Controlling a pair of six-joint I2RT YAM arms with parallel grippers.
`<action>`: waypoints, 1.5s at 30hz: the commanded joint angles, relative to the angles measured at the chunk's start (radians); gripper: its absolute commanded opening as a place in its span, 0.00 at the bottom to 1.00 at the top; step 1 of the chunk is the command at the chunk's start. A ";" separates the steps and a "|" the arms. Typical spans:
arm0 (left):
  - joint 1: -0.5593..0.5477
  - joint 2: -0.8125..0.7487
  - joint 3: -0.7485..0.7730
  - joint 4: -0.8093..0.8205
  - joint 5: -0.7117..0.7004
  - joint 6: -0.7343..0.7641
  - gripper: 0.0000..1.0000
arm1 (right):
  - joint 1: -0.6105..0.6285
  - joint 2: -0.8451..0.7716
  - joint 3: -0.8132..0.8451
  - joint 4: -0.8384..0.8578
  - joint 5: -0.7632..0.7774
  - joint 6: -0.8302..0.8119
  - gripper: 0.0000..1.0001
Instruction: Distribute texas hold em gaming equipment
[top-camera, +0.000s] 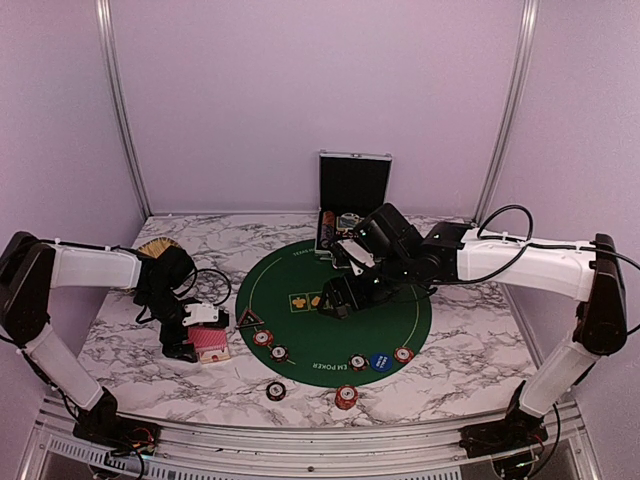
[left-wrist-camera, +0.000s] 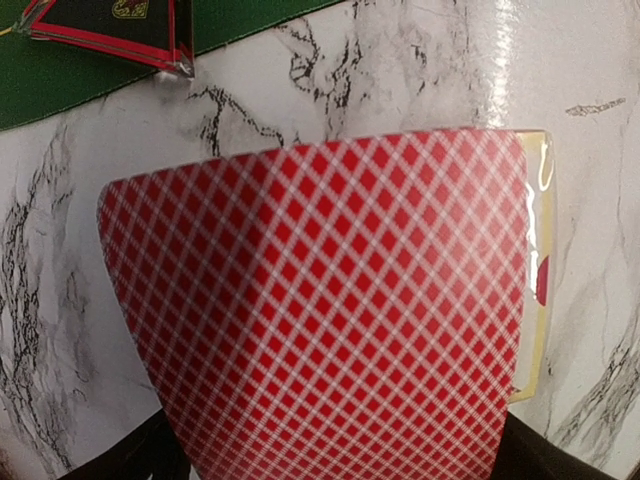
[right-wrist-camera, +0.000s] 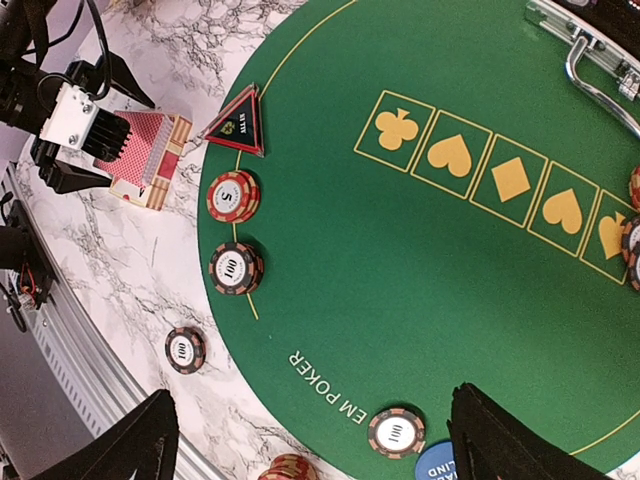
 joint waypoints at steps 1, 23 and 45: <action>-0.004 0.022 -0.018 0.024 -0.030 -0.015 0.94 | -0.007 -0.037 -0.011 0.023 -0.004 0.015 0.92; -0.028 -0.021 -0.038 0.034 -0.076 -0.050 0.58 | -0.008 -0.032 -0.024 0.040 -0.013 0.019 0.88; -0.028 -0.093 -0.031 0.050 -0.053 -0.096 0.19 | -0.009 -0.019 -0.087 0.139 -0.085 0.066 0.87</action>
